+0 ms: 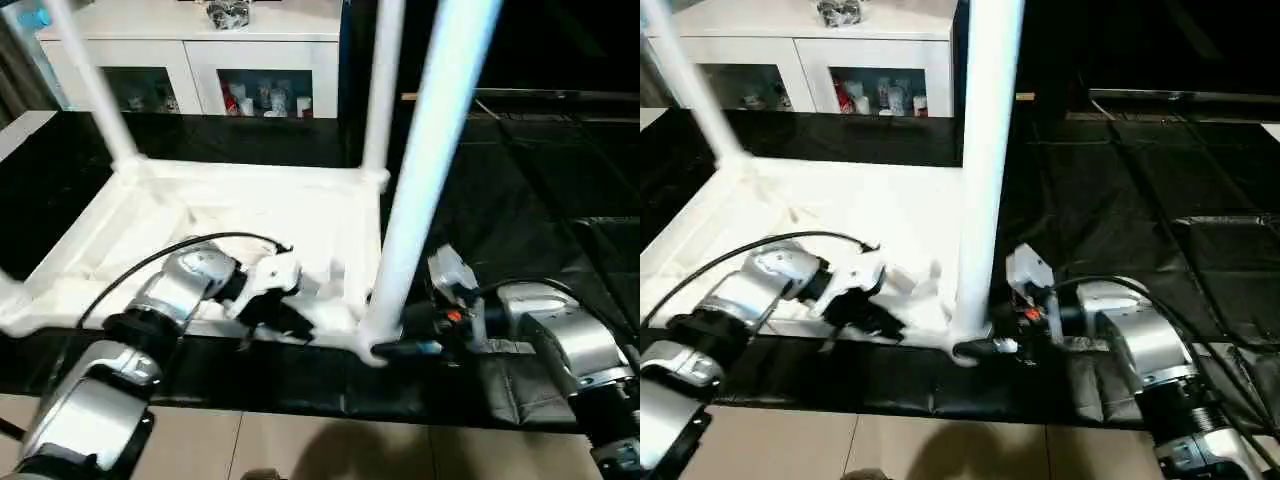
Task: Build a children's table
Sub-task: Rotate leg to tighten
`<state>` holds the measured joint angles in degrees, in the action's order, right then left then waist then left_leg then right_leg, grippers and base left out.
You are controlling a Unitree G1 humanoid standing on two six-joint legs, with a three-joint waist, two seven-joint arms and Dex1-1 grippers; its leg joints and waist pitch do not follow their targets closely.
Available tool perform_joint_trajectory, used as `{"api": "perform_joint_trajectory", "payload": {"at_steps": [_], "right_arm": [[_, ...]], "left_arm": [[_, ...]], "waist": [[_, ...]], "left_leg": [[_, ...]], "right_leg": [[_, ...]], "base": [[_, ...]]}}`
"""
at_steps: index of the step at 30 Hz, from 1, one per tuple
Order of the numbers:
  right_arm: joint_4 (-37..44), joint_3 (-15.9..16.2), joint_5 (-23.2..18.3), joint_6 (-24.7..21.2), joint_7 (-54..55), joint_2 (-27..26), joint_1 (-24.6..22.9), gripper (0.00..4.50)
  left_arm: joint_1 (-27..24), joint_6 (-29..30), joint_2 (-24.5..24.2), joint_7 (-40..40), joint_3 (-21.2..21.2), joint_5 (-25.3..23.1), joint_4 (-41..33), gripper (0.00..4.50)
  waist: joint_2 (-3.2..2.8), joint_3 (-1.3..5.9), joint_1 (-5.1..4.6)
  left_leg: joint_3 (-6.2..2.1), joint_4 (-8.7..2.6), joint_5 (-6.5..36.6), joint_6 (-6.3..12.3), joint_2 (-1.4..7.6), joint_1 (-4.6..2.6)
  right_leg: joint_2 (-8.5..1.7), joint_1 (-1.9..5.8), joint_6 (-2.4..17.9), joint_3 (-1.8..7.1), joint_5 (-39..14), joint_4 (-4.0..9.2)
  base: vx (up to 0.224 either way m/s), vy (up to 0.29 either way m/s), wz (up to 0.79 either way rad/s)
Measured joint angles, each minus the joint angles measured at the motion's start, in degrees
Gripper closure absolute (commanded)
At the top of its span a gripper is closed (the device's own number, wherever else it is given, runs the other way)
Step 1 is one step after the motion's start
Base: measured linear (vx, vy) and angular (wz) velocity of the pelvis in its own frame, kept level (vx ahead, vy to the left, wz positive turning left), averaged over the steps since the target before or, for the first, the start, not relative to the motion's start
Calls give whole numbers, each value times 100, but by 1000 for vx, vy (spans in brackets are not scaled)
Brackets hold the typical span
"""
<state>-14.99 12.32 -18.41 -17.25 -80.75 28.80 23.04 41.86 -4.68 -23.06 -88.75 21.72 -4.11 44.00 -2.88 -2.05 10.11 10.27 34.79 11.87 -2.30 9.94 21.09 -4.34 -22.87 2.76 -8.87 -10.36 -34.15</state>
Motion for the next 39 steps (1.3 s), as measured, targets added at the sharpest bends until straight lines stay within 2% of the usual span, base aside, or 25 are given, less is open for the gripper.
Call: {"api": "perform_joint_trajectory", "payload": {"at_steps": [4, 5, 9, 11, 13, 15, 22, 25, 27, 32, 35, 39], "right_arm": [[-106, 111, -1, -17, -105, -14, 123, 109], [-153, 126, -5, -27, -147, -16, 160, 137], [-252, 131, -4, -30, -215, -22, 205, 151], [-356, 133, -4, -29, -251, -62, 213, 186], [-384, 133, -3, -28, -253, -67, 215, 189], [-412, 132, -2, -15, -252, -91, 249, 220], [-461, 112, 7, 1, -220, -115, 291, 238], [-433, 30, 6, -46, -132, -155, 261, 240], [-373, -143, 6, -131, 194, -226, 140, 241], [-358, -429, 223, -109, 1239, -508, 71, 244], [-369, -825, 426, -361, 2563, -1053, 106, 250], [-501, -1022, 690, -575, 3694, -1504, 352, 250]], "left_arm": [[-7, -38, -2, -52, 11, -3, -13, 450], [-7, -42, -4, -52, 13, -2, -13, 450], [-8, -46, -12, -83, 35, 2, -26, 450], [-14, -63, -35, -92, 44, 4, -45, 450], [-19, -77, -45, -110, 56, 4, -48, 450], [-31, -84, -50, -107, 55, 8, -62, 450], [-31, -75, -47, -25, 27, 6, -52, 450], [-29, 76, 51, 99, -32, 3, -37, 450], [-25, 304, 142, 341, -110, -1, 22, 450], [158, 774, 359, 1022, -269, -59, 314, 450], [355, 1254, 591, 1716, -411, -138, 502, 450], [460, 1629, 846, 2386, -603, -187, 603, 450]], "waist": [[0, 0, 2], [1, 0, 4], [1, 0, 18], [2, 0, 30], [2, 0, 45], [2, 1, 55], [0, 1, 55], [-1, 2, 67], [-8, 6, 64], [-13, 10, -46], [-21, 15, -207], [-29, 19, -343]], "left_leg": [[0, 1, 0, 0, 0, 0], [0, 0, 0, 0, 0, 0], [0, 0, 0, 0, 0, 1], [0, 0, 0, 0, 1, 2], [0, 0, 0, 0, 1, 2], [0, 0, 0, 0, 1, 1], [0, 3, -3, -5, 1, -9], [1, 4, -4, -10, 1, -11], [2, 5, 0, -21, 2, -17], [3, 5, -2, -28, 2, -21], [4, 3, -1, -31, 1, -21], [6, -16, -2, -31, 0, -10]], "right_leg": [[0, 0, 0, 0, 0, 0], [0, 0, 0, 0, 0, 0], [0, -1, -1, 0, -1, 0], [0, -3, -1, 0, -1, -1], [0, -3, 0, 0, 0, -1], [0, -2, -1, 0, -1, -1], [0, 5, -4, 1, 0, -6], [0, 11, -7, 2, 3, -5], [0, 18, -7, 4, 4, -6], [0, 24, -10, 3, 7, -5], [0, 20, -9, 6, 9, -2], [2, 19, -8, 4, 7, 1]], "base": [[0, 0, 0], [0, 0, 0], [0, 0, 0], [0, 0, 0], [0, 0, 0], [0, 0, 0], [0, 0, 0], [0, 0, 0], [0, 0, 0], [0, 0, 0], [0, 0, 0], [0, 0, 0]]}}
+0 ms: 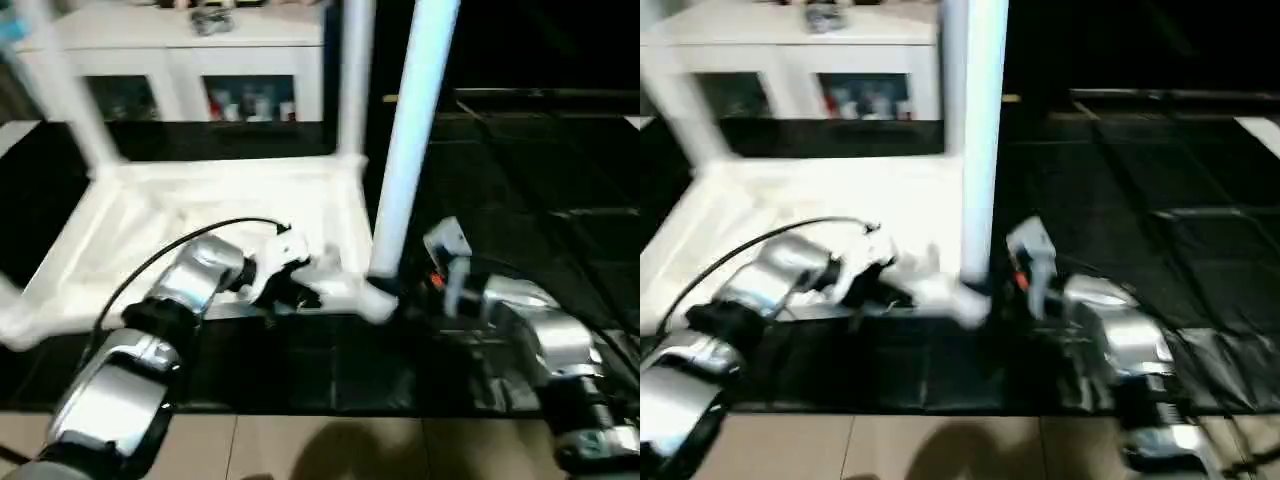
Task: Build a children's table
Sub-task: Rotate leg to tighten
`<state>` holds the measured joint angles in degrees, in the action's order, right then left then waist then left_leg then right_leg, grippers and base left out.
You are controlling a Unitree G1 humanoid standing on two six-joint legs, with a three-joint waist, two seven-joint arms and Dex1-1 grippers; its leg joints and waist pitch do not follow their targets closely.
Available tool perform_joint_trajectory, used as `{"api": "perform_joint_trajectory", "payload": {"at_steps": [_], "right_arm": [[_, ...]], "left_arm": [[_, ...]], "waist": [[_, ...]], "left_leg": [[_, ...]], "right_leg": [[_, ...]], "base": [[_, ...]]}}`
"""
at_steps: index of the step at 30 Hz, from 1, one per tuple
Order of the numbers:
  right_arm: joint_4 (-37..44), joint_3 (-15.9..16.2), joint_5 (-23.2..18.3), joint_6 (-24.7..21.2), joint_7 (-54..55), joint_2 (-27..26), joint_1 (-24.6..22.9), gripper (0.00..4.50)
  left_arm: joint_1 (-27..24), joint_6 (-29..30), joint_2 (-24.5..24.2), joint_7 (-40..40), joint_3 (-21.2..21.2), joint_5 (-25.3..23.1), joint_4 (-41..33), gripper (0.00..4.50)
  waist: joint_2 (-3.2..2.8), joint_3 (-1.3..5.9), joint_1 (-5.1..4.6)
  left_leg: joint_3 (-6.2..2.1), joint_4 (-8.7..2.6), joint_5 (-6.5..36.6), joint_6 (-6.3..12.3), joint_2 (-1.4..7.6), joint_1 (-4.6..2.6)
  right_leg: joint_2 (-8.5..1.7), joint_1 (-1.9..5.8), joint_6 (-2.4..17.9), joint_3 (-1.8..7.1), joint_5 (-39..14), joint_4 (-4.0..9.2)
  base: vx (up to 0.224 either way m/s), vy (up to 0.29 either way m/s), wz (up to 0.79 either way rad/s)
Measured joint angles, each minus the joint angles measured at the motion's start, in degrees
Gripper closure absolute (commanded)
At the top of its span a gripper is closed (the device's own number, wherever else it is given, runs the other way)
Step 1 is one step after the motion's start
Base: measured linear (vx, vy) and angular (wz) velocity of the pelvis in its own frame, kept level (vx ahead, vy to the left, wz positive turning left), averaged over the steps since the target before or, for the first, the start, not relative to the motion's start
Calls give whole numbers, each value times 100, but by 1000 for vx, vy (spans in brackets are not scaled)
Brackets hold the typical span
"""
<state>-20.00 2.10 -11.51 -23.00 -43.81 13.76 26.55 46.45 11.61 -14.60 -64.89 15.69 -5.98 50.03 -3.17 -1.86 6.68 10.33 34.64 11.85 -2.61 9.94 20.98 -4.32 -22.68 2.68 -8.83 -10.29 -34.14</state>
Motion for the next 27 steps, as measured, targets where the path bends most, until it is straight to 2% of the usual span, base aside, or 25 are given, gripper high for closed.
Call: {"api": "perform_joint_trajectory", "payload": {"at_steps": [3, 5, 8, 10, 13, 19, 22, 27], "right_arm": [[-399, -72, 259, 33, 906, -353, 353, 250], [-745, -116, 559, 246, 1533, -621, 582, 250], [-839, -114, 749, 459, 1634, -654, 619, 250], [-843, -114, 754, 490, 1632, -656, 615, 199], [-840, -114, 742, 523, 1575, -685, 605, 177], [-720, -113, 539, 755, 790, -485, 415, 131], [-482, -49, 255, 772, -121, -35, 183, 106], [-392, 89, 47, 821, -1218, 472, 85, 69]], "left_arm": [[100, 241, 236, 635, -158, -10, 150, 450], [149, 359, 399, 1015, -250, -10, 214, 450], [152, 375, 455, 1073, -317, -2, 214, 450], [152, 375, 454, 1066, -330, -3, 214, 450], [150, 343, 413, 1008, -328, -3, 214, 450], [125, 76, 185, 506, -256, -4, 216, 450], [80, -232, 37, 114, -174, 1, 216, 450], [28, -646, -207, -507, -43, 0, 205, 450]], "waist": [[-10, 6, -66], [-15, 9, -96], [-16, 10, -93], [-17, 10, -94], [-31, 3, -106], [-45, -6, -141], [-45, -9, -55], [-37, -14, 31]], "left_leg": [[0, -5, -2, -3, -3, -2], [0, -4, -2, -3, -4, -4], [-1, -5, -1, 0, -4, -3], [-1, -6, -18, 29, -4, -1], [-1, -6, -18, 28, -4, -3], [-2, -10, -16, 33, -4, 10], [-1, -10, -10, 43, -3, 18], [-1, -8, -11, 44, -1, 26]], "right_leg": [[0, 2, 1, 0, 1, 3], [-1, 2, 1, 1, 1, 6], [-1, -7, 1, 0, 1, 9], [-1, -9, 18, 0, 11, 8], [-1, -12, 22, 0, 13, 8], [0, -24, 32, -3, 12, 9], [-1, -28, 30, -4, 6, 10], [-1, -37, 30, -6, 5, 7]], "base": [[0, 0, 0], [0, 0, 0], [0, 0, 0], [0, 0, 0], [0, 0, 0], [0, 0, 0], [0, 0, 0], [0, 0, 0]]}}
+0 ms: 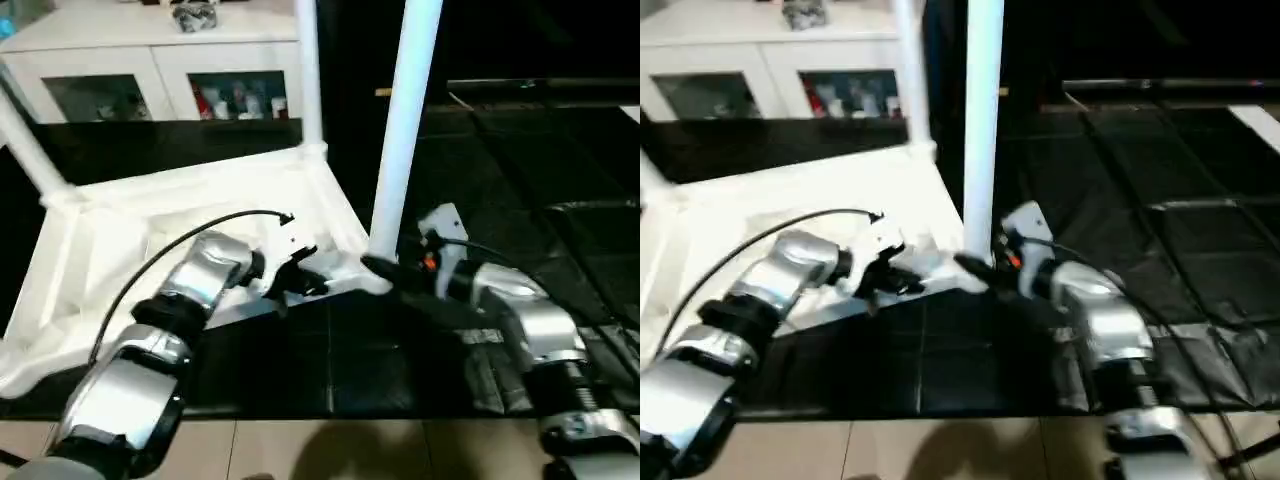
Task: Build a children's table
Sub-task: Rotate leg to tighten
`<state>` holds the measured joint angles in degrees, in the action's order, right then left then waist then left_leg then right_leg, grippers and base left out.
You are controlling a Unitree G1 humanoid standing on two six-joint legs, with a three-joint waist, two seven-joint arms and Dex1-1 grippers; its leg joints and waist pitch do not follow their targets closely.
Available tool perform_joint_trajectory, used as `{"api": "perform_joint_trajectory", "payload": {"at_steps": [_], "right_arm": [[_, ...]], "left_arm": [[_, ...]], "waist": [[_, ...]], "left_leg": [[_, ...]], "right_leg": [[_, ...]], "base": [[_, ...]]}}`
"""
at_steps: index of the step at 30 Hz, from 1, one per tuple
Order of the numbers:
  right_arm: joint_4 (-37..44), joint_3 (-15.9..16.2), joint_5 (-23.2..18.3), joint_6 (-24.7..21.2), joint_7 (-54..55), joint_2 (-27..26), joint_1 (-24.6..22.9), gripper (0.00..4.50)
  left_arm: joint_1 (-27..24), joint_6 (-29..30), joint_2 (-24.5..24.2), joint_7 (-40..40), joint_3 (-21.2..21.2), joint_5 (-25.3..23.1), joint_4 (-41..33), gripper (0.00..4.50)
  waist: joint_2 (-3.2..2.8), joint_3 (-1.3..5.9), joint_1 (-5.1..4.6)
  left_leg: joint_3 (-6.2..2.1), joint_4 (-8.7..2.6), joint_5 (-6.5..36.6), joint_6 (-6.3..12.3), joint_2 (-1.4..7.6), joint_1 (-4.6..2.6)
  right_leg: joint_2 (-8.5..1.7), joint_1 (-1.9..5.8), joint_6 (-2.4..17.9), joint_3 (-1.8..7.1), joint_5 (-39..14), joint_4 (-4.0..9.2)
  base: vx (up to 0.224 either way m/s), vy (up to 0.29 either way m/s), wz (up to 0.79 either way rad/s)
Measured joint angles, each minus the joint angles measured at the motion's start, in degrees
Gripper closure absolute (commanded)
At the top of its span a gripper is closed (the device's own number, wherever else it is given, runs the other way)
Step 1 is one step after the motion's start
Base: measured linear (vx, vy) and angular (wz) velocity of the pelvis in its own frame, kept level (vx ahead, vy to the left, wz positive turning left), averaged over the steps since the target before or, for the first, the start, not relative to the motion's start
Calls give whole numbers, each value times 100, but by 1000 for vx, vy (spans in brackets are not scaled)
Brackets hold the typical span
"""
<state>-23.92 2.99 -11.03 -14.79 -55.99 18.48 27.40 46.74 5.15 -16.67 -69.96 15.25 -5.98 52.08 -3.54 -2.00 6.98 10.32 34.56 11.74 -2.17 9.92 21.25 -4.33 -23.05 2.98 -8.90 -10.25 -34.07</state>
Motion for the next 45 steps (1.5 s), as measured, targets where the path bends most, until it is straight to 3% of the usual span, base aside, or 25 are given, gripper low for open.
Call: {"api": "perform_joint_trajectory", "payload": {"at_steps": [8, 15, 16, 28, 37, 45], "right_arm": [[29, 266, -271, -10, -1498, 572, -77, 4], [28, 557, -444, -139, -2466, 778, -73, 4], [0, 609, -440, -138, -2542, 778, -53, 30], [-337, 826, -431, -78, -2921, 685, 207, 106], [-427, 866, -431, -79, -3031, 622, 344, 186], [-142, 548, -476, -136, -2272, 486, 54, 230]], "left_arm": [[-126, -687, -319, -1079, 295, -5, -164, 450], [-145, -920, -447, -1609, 451, 22, -223, 450], [-145, -961, -464, -1637, 481, 18, -224, 450], [-159, -1087, -493, -1874, 596, -14, -362, 450], [-176, -1144, -522, -1887, 595, -13, -362, 450], [-162, -657, -338, -1394, 400, -5, -234, 450]], "waist": [[19, -12, 237], [34, -19, 313], [34, -19, 315], [42, -19, 428], [62, -18, 432], [65, -15, 409]], "left_leg": [[0, 15, 0, 1, 2, 5], [0, 20, 1, 3, 2, 6], [0, 22, 1, 3, 2, 7], [0, 25, 1, 4, 3, 9], [0, 26, 1, 3, 4, 8], [3, 29, -6, -7, 4, -16]], "right_leg": [[-2, 2, -2, 1, -1, -2], [-3, 2, -6, 1, -2, -8], [-3, 2, -14, 1, -7, -8], [-3, 1, -6, 2, -1, -10], [-3, 1, -27, 2, -13, -13], [-4, 21, -34, 6, -8, -17]], "base": [[0, 0, 0], [0, 0, 0], [0, 0, 0], [0, 0, 0], [0, 0, 0], [0, 0, 0]]}}
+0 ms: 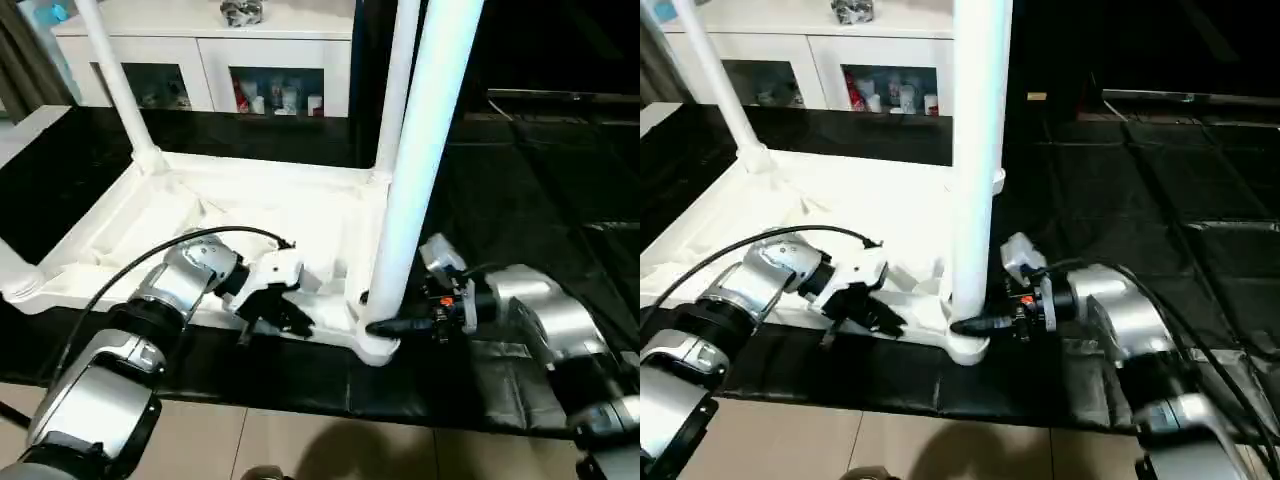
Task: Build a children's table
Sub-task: Rotate leg to tighten
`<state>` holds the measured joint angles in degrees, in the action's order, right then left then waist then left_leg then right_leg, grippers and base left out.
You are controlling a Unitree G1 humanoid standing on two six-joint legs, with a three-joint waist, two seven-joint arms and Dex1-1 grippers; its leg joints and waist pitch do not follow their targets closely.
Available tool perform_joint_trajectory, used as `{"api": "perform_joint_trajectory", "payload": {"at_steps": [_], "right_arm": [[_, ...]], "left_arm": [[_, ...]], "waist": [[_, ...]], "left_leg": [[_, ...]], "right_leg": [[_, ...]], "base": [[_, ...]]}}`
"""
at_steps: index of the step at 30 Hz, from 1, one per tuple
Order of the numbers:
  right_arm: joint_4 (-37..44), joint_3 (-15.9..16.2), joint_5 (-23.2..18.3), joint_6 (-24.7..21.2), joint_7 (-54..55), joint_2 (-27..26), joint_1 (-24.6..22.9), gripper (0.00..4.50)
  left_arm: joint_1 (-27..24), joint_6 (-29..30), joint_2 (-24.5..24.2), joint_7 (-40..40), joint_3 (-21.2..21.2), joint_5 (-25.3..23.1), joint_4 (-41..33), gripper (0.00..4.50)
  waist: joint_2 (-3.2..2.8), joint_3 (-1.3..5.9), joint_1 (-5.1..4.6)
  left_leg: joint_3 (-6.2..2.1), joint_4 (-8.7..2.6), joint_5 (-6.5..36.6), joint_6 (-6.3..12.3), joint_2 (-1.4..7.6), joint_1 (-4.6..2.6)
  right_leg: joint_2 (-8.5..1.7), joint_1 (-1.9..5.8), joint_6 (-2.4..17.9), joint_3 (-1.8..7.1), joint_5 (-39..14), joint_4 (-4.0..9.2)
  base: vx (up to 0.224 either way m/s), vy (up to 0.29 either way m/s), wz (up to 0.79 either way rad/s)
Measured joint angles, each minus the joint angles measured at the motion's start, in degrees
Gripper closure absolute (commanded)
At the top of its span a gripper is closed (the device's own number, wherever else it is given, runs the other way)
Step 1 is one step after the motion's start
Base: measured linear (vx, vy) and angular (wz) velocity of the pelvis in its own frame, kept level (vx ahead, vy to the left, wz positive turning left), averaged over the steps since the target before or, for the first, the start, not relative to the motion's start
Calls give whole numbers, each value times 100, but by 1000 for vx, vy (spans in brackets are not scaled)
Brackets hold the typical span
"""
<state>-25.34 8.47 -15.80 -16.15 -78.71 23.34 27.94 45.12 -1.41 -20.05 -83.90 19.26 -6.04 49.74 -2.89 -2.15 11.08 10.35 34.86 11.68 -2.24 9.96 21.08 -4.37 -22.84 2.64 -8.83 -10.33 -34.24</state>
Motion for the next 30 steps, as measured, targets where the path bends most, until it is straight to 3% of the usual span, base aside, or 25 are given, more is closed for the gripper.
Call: {"api": "perform_joint_trajectory", "payload": {"at_steps": [3, 7, 11, 14, 17, 19, 24, 30], "right_arm": [[99, -208, 196, -14, 902, -302, -83, 237], [104, -578, 561, -223, 2654, -955, -8, 243], [-434, -703, 968, -435, 4196, -1447, 548, 244], [-813, -775, 1192, -440, 5001, -1664, 866, 244], [-883, -804, 1313, -391, 5191, -1701, 934, 244], [-884, -804, 1352, -335, 5189, -1701, 930, 194], [-801, -804, 1338, -200, 4966, -1663, 811, 146], [-471, -708, 1070, 70, 3748, -1226, 424, 90]], "left_arm": [[20, 300, 86, 530, -169, -6, 124, 450], [131, 1005, 404, 1409, -394, -34, 202, 450], [300, 1488, 793, 2249, -569, -40, 410, 450], [430, 1655, 1017, 2787, -674, -42, 593, 450], [479, 1767, 1117, 2915, -752, -42, 627, 450], [482, 1779, 1121, 2912, -770, -41, 621, 450], [482, 1762, 1119, 2868, -767, -41, 615, 450], [270, 1079, 905, 2201, -663, -26, 514, 450]], "waist": [[-4, 3, -70], [-18, 12, -295], [-35, 22, -470], [-39, 19, -528], [-39, 19, -536], [-39, 19, -536], [-37, 18, -530], [-34, 16, -510]], "left_leg": [[0, -3, 1, -26, 0, -12], [0, -3, -1, -33, -2, -22], [0, -17, 0, -35, -7, -68], [0, -38, 0, -36, -10, -106], [0, -53, 1, -35, -11, -100], [0, -57, 3, -29, -11, -97], [1, -58, 6, -25, -11, -96], [2, -62, 5, 7, -10, -80]], "right_leg": [[0, 9, -1, 0, 1, -2], [0, 22, -2, 4, 3, 7], [0, 58, -1, 4, 5, 14], [0, 92, -3, -2, 3, 29], [0, 92, -4, -2, 2, 47], [0, 91, -6, -2, 1, 51], [0, 90, -5, -2, -1, 53], [0, 83, 2, -3, -7, 58]], "base": [[0, 0, 0], [0, 0, 0], [0, 0, 0], [0, 0, 0], [0, 0, 0], [0, 0, 0], [0, 0, 0], [0, 0, 0]]}}
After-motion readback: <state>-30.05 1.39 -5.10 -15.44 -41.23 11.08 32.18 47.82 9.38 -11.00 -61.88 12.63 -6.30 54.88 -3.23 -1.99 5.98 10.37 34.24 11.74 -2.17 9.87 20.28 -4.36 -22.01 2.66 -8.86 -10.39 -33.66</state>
